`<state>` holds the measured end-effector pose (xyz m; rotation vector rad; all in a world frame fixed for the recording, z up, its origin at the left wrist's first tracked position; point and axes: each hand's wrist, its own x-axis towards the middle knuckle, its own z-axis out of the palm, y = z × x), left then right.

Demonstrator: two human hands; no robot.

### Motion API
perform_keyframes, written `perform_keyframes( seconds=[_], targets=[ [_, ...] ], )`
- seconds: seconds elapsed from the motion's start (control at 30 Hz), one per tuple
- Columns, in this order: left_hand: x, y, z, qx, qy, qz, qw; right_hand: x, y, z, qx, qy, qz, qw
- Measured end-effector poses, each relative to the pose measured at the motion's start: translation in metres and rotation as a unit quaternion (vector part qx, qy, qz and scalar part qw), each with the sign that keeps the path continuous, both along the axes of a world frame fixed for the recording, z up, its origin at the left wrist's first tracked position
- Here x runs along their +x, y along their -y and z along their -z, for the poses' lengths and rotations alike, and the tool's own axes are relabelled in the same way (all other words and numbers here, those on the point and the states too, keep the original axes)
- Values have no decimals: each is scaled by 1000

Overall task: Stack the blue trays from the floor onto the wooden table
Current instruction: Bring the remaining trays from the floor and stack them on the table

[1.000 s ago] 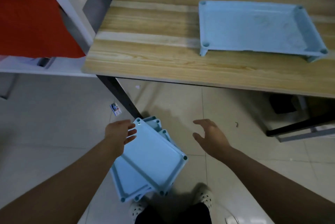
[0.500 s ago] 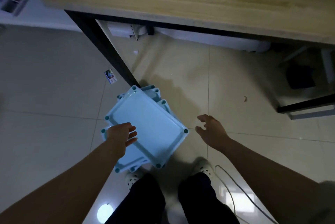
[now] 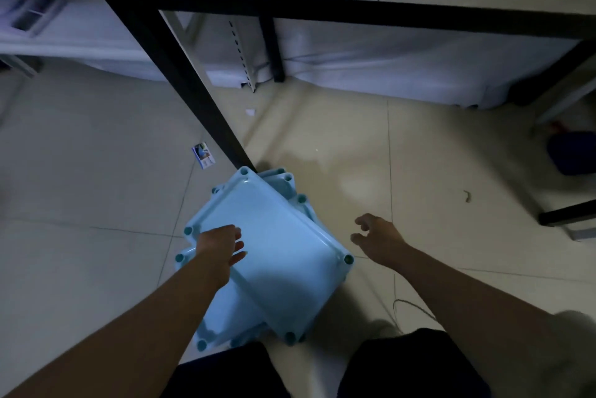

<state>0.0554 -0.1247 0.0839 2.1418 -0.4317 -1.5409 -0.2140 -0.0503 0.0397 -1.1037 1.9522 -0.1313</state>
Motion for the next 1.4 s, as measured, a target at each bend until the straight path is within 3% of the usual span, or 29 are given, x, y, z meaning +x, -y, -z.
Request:
perform_keyframes(
  seconds=[0.23, 0.5, 0.8, 0.97, 1.03, 1.3, 1.4],
  targets=[
    [10, 6, 50, 2, 6, -18, 1000, 17, 9, 73, 80, 13, -48, 996],
    [16, 10, 64, 28, 26, -54, 998, 32, 15, 128, 180, -7, -106, 978],
    [12, 28, 58, 20, 23, -84, 996, 41, 29, 157, 179, -70, -126, 973],
    [12, 28, 45, 25, 77, -72, 994, 53, 51, 124, 20, 15, -94, 995],
    [12, 28, 28, 28, 99, -80, 991, 56, 66, 93, -11, -4, -100, 995],
    [10, 24, -66, 38, 125, -111, 985, 55, 93, -39, -142, -29, -226, 963],
    [6, 22, -107, -11, 230, -49, 972, 59, 97, -100, -194, -39, -257, 946]
  ],
)
